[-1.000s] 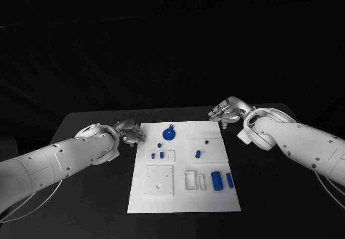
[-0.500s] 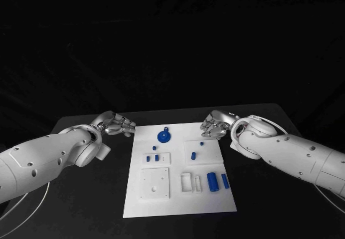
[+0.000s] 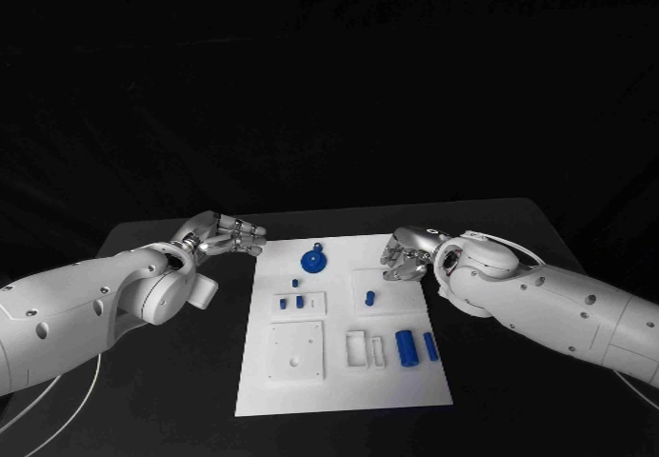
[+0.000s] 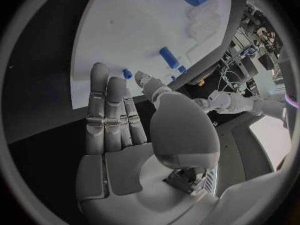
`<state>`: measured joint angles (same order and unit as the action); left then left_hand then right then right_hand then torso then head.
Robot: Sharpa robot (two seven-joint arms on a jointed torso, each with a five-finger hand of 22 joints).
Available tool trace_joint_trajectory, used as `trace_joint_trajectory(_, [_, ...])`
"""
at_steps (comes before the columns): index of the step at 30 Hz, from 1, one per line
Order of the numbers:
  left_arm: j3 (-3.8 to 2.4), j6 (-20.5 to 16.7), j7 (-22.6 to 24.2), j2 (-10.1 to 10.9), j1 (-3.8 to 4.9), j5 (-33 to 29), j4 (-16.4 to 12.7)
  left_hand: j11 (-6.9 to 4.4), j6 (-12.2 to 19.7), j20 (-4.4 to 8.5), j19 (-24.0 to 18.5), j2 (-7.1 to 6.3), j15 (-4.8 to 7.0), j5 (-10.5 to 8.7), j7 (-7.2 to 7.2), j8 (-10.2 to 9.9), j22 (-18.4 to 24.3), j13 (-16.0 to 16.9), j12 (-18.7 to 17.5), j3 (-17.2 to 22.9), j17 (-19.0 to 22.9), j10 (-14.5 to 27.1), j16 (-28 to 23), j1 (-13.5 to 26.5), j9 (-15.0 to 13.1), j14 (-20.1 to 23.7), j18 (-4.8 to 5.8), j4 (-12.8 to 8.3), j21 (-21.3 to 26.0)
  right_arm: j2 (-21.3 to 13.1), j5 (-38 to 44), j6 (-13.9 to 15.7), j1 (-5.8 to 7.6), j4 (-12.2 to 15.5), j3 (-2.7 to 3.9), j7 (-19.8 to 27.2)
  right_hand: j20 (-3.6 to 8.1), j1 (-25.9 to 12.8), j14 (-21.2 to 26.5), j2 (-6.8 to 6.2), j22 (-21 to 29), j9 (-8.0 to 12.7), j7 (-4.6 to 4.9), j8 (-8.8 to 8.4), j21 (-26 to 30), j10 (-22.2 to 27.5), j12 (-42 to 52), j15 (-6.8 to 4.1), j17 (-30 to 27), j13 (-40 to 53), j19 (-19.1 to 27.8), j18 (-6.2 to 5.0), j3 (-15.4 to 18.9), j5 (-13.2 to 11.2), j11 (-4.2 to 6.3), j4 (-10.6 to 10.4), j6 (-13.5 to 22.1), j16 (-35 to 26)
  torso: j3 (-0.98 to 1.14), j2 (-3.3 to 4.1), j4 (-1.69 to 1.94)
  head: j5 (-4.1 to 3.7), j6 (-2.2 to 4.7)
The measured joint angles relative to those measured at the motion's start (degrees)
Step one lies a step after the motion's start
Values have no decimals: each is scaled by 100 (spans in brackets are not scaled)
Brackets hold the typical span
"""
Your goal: Assemble the parts on the task board
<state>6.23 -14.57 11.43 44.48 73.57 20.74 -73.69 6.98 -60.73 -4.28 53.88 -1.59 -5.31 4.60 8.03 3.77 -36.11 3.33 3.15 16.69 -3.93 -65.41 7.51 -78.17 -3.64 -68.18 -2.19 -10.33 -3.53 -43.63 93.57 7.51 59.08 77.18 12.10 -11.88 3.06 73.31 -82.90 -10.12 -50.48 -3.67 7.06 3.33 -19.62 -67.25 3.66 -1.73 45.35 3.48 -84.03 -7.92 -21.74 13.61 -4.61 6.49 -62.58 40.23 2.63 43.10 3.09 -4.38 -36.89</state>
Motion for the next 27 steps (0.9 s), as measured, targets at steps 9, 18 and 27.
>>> trace_joint_trajectory(9, [-4,-5,101,12,0,-170,-65,0,0,-12,50,0,14,22,0,0,339,0,0,-14,1,0,-64,0,0,-45,-1,14,0,52,371,-24,-105,91,-28,-204,0,0,0,-120,-91,0,-37,0,0,-61,2,0,-6,-6,0,2,-590,-139,34,49,-37,60,11,0,3,14,-29])
trace_joint_trajectory(18, [-4,-13,145,16,1,-205,-70,0,19,30,172,0,15,22,21,0,841,-1,0,-14,-6,0,-90,0,1,-43,0,14,-32,119,647,102,-122,35,-56,-300,-1,79,0,-86,-253,1,-54,0,-91,-295,3,0,11,-7,0,4,-1245,-519,86,156,-193,141,14,0,3,28,-51])
trace_joint_trajectory(27, [-4,-19,149,14,1,-214,-59,0,17,30,172,0,15,22,21,0,881,-1,0,-27,-6,0,-90,0,1,-43,0,27,-32,148,788,213,-121,6,-111,-319,63,130,-23,108,-474,-4,-170,27,-211,-738,-25,-86,46,-11,2,47,-1353,-745,234,191,-707,227,14,-1,-1,36,-75])
